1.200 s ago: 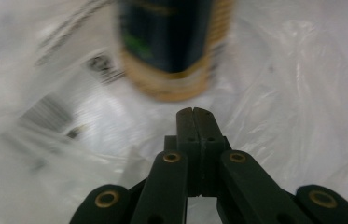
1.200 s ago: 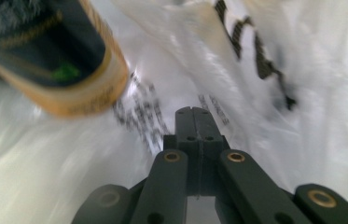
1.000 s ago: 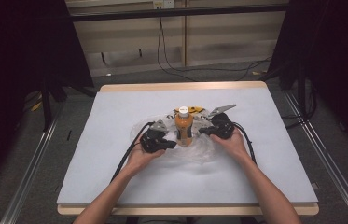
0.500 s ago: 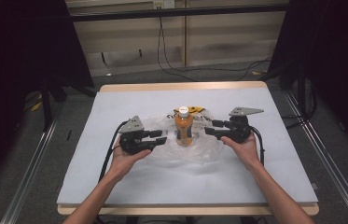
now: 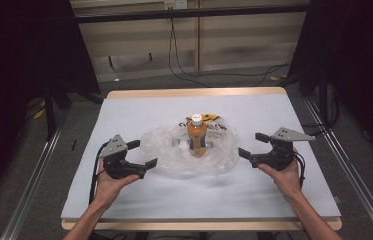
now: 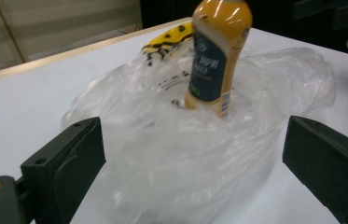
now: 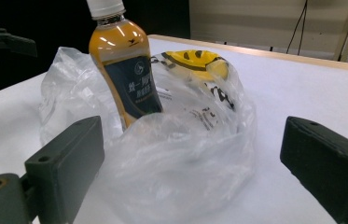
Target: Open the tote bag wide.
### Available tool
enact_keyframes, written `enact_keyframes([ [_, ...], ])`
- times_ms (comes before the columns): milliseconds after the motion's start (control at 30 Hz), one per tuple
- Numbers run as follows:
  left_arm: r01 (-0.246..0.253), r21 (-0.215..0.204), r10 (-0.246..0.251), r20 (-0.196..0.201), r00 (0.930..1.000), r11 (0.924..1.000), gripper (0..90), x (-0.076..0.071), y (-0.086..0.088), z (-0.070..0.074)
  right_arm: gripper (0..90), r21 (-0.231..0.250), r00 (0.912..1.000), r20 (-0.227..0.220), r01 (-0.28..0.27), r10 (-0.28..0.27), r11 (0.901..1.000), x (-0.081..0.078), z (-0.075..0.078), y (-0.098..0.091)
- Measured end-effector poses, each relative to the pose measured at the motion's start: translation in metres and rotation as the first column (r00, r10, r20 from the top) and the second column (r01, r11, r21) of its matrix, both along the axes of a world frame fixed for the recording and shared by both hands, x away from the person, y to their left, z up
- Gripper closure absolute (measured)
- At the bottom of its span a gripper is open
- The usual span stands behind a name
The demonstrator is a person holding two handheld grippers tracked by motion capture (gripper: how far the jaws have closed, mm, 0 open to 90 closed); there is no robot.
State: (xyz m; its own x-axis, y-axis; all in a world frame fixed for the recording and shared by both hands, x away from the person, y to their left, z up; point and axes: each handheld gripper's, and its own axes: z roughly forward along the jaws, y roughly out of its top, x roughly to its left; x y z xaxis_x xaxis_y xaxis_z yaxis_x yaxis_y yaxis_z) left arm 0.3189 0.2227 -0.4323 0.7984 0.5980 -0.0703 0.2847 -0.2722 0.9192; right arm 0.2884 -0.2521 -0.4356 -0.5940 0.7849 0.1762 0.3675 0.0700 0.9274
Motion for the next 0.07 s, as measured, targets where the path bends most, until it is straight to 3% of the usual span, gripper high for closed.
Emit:
enact_keyframes([
  [67,-0.029,0.001,0.029,-0.007,0.9996,0.9996,3.7,-0.0024,0.0069,-0.0013,5.3,0.001,1.0000,-0.002,0.007,-0.007,1.0000,-0.0079,-0.0012,-0.0034],
])
